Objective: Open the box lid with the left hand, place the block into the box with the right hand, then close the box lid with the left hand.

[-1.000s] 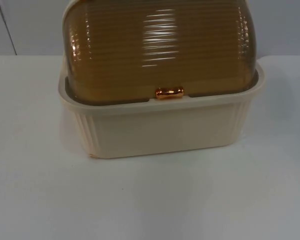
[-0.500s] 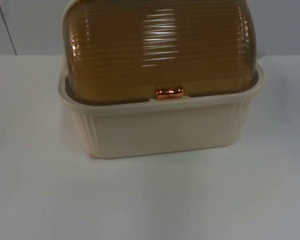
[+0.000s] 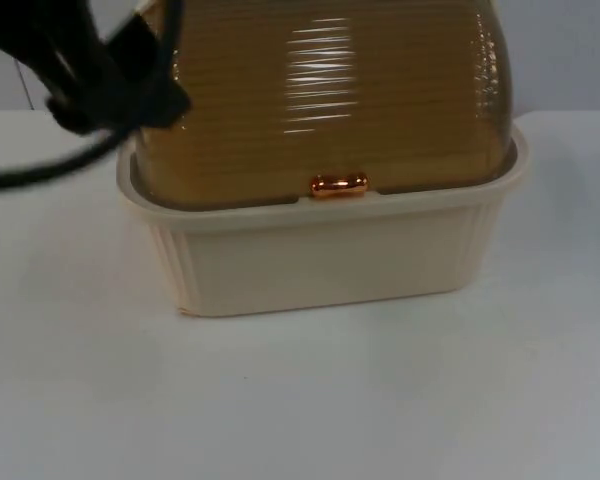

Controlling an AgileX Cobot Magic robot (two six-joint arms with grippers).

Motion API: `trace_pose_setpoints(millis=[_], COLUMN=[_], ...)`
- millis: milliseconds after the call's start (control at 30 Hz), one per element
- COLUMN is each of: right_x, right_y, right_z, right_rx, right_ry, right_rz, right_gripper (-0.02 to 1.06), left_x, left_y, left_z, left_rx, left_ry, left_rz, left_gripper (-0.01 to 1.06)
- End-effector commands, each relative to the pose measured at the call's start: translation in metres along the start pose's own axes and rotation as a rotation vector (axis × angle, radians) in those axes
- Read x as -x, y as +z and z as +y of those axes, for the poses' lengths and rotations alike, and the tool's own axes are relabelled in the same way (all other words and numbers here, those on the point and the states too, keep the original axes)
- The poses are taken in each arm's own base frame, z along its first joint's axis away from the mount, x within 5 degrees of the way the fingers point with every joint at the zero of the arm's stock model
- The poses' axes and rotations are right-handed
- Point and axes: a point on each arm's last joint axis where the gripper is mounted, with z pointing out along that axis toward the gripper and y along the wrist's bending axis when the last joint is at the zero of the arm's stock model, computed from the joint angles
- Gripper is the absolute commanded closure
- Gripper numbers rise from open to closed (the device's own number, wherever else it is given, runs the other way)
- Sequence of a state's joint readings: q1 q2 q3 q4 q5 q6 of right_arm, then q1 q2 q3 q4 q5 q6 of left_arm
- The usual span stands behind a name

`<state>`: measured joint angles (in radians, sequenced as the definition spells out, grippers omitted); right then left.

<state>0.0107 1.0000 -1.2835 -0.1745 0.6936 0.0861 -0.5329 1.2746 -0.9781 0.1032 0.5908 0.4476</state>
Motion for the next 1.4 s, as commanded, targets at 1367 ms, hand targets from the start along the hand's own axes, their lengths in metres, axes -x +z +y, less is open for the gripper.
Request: trace_pose_setpoints(millis=[1367], right_x=[0.001], right_y=[-0.004], right_z=[-0.005], right_rx=[-0.052], right_ry=[-0.062], right_rz=[0.01], right_gripper=[0.0], left_x=[0.04], left_y=[0.112], left_z=[-0.146], left_rx=[0.095], left_ry=[0.426], left_rz=[-0.102], left_gripper=[0.0])
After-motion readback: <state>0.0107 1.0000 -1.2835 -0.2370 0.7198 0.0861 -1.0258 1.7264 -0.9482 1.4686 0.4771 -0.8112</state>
